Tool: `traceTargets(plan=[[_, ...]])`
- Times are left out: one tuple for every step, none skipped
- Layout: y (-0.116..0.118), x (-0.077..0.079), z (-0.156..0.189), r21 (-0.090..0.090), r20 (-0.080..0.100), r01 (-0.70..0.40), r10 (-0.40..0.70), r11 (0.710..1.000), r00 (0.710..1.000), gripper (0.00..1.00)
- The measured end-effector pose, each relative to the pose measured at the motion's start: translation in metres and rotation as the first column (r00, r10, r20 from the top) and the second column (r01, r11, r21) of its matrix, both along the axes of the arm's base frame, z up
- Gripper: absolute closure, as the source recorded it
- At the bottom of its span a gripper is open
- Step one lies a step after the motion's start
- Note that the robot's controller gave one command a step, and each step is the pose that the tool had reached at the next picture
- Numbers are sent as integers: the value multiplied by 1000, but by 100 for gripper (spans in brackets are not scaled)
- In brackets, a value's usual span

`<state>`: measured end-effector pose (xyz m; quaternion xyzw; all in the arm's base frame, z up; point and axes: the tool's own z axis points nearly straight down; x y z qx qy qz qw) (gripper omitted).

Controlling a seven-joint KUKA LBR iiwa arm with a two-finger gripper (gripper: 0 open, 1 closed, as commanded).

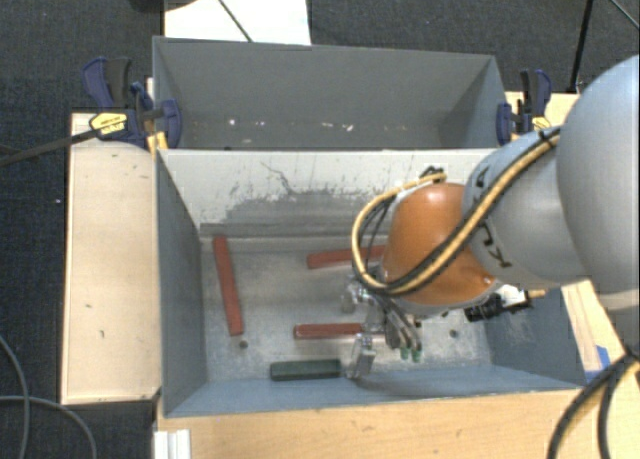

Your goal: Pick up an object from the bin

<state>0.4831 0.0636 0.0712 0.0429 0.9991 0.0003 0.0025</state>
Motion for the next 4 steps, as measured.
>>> traceTargets(plan=[[-6, 11, 1, 0, -1, -135, 135, 991, 991, 0], [-2, 4, 1, 0, -3, -47, 47, 999, 999, 0], [-6, 12, 1, 0, -2, -133, 133, 991, 991, 100], [-6, 12, 1, 0, -2, -132, 132, 991, 991, 100]])
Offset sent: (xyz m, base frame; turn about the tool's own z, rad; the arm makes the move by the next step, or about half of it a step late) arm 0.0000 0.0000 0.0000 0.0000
